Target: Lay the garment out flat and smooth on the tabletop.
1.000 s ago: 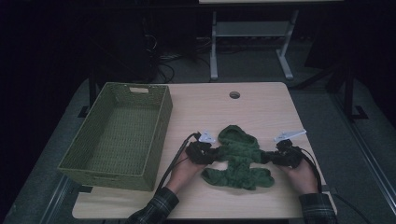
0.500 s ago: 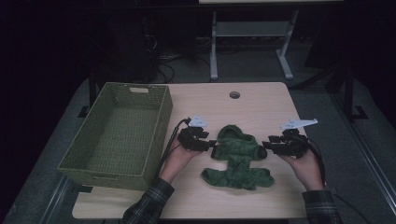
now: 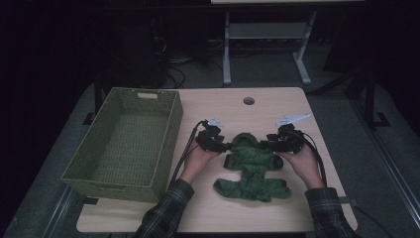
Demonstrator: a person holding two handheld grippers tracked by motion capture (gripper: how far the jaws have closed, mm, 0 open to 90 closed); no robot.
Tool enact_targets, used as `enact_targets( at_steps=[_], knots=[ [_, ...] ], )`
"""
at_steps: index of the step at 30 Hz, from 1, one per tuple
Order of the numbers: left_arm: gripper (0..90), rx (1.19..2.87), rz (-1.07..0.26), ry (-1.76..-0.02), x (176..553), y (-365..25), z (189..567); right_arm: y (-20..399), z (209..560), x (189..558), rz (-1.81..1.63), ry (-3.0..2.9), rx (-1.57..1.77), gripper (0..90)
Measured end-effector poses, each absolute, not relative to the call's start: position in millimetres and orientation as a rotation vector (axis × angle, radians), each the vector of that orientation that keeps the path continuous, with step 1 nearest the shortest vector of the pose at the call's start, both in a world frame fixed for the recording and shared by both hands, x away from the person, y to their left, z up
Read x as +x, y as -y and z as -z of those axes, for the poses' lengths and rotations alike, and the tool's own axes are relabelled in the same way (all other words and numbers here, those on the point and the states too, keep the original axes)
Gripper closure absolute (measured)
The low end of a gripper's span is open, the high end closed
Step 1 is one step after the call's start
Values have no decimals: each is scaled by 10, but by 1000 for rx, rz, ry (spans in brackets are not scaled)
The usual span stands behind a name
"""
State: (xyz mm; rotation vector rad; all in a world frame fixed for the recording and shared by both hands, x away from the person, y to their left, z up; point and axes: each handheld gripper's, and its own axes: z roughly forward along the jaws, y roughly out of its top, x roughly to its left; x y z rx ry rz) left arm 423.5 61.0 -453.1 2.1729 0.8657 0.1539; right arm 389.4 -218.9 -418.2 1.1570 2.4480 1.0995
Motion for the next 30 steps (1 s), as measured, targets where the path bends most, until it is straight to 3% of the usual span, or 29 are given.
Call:
enact_targets(
  at_steps=[5,11,19,26,30],
  knots=[
    [457,2178,-146,-874,4277,-572,4581,2083,4338,4020,-1031,-2507,1151,619],
    [451,2185,-142,-870,4301,-531,4594,2130,4411,4055,-1025,-2526,1179,836],
    [471,2183,-125,-854,4319,-433,4596,2214,4384,4037,-1052,-2509,1195,876],
    [637,2169,-93,-868,4342,-377,4658,2231,4361,4009,-1074,-2493,1193,876],
    [855,2219,-108,-843,4331,-348,4681,2252,4323,3993,-1099,-2470,1195,880]
  ],
)
